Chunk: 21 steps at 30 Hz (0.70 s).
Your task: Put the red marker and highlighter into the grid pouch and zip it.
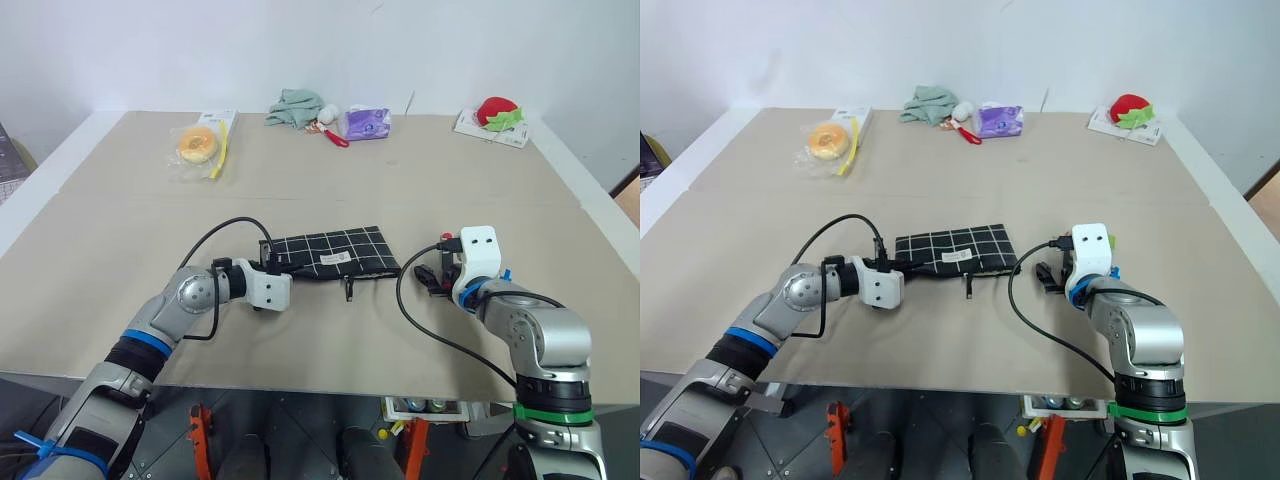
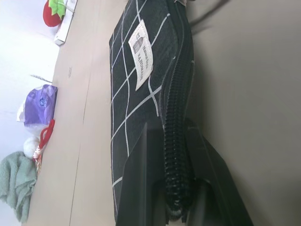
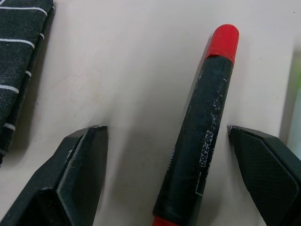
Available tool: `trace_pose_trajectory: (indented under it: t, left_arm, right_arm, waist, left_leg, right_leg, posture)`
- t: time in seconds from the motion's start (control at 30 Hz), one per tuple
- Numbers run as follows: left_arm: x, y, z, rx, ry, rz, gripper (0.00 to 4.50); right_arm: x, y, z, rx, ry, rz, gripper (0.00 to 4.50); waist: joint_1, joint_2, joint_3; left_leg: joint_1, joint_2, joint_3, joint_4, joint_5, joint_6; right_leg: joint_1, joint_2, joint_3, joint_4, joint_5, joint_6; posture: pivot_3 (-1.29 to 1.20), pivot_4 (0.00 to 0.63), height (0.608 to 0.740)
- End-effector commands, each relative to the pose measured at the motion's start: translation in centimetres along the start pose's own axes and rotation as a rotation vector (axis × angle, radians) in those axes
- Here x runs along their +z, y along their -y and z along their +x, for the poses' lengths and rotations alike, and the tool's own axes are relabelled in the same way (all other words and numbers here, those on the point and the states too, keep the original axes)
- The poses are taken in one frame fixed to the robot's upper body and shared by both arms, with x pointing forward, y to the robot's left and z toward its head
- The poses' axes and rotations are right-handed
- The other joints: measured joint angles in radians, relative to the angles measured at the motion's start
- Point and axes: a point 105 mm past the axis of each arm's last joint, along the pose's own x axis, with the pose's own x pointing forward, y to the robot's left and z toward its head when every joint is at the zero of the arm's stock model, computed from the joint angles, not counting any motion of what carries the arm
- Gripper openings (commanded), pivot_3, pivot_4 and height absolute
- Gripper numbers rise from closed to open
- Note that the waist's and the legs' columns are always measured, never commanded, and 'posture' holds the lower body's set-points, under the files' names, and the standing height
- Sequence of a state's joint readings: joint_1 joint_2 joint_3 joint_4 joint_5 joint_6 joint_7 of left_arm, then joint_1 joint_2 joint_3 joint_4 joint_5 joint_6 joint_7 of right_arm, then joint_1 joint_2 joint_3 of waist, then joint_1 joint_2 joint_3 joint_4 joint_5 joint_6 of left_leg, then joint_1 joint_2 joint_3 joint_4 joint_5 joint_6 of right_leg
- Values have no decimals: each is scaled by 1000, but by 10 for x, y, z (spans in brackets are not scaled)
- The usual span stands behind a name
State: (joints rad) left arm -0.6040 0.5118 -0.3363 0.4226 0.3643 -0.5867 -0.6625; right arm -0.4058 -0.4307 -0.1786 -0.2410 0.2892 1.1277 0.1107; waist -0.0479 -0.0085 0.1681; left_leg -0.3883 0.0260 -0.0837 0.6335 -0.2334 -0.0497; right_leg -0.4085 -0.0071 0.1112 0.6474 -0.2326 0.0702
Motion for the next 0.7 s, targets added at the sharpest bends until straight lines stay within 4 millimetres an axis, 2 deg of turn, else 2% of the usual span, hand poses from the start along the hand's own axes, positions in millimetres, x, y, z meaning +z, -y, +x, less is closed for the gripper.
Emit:
trace_pose_trajectory:
  t: [0.03, 0.13, 0.17, 0.23, 0.3, 0.4, 0.47, 0.57, 0.63, 0.7]
  left_arm:
    - [3, 9, 5, -22, 16, -18, 0]
    - [3, 8, 5, -18, 18, -18, 0]
    - [4, 8, 6, -17, 18, -18, 0]
    - [3, 8, 6, -17, 18, -19, 0]
    - [3, 8, 6, -17, 19, -20, 0]
    - [3, 7, 7, -17, 19, -21, 0]
    - [3, 7, 7, -17, 18, -22, 0]
    - [3, 7, 8, -15, 20, -24, 0]
    - [3, 8, 8, -14, 22, -25, 0]
    - [4, 8, 8, -15, 23, -26, 0]
  right_arm:
    - [1, 3, -1, -4, 11, -18, 3841]
    - [18, 5, -6, 14, 78, -109, 2510]
    - [31, 6, -11, 31, 143, -225, 1863]
    - [55, -8, -29, 171, 280, -482, 921]
    - [62, -24, -49, 337, 339, -623, 53]
    - [53, -48, -83, 622, 328, -626, 53]
    - [45, -53, -93, 695, 295, -651, 53]
    - [32, -44, -86, 640, 191, -702, 53]
    - [46, -24, -66, 453, 228, -666, 53]
    - [61, -15, -55, 368, 288, -545, 53]
  waist:
    - [0, 0, 0]
    - [1, 1, 0]
    - [1, 1, 0]
    - [1, 2, 1]
    - [0, 2, 1]
    - [0, 1, 1]
    - [1, 1, 1]
    - [1, 0, 1]
    - [1, -1, 1]
    - [-1, -2, 2]
  left_leg:
    - [0, 0, 0, 0, 0, 0]
    - [0, 0, 0, 0, 0, 0]
    - [-1, -1, 0, 0, 0, 0]
    - [-2, -2, 0, 1, 0, 0]
    - [-2, -3, 0, 0, 0, 0]
    - [0, -3, 0, 0, -2, 3]
    - [0, -2, -2, 0, -2, 3]
    - [-1, -4, -1, 3, -2, 3]
    - [-1, -5, 0, 3, -2, 3]
    - [0, -5, 1, 3, -1, 2]
  right_leg:
    - [0, 0, 0, 0, 0, 0]
    - [0, 0, 0, 0, 0, 0]
    - [0, 0, 0, 0, 0, 0]
    - [0, -1, 0, -1, -1, 1]
    - [0, -3, 1, -1, -2, 3]
    - [1, -3, 0, -1, -3, 3]
    - [1, -2, 0, -1, -3, 3]
    - [1, -3, 1, -1, -2, 3]
    - [1, -4, 2, -1, -2, 3]
    - [2, -4, 2, -1, -1, 3]
  posture:
    - [0, 150, 739]
    - [0, 150, 739]
    - [0, 150, 739]
    - [0, 150, 739]
    - [0, 150, 739]
    - [0, 150, 739]
    - [0, 150, 739]
    - [0, 150, 739]
    - [0, 150, 739]
    - [0, 150, 739]
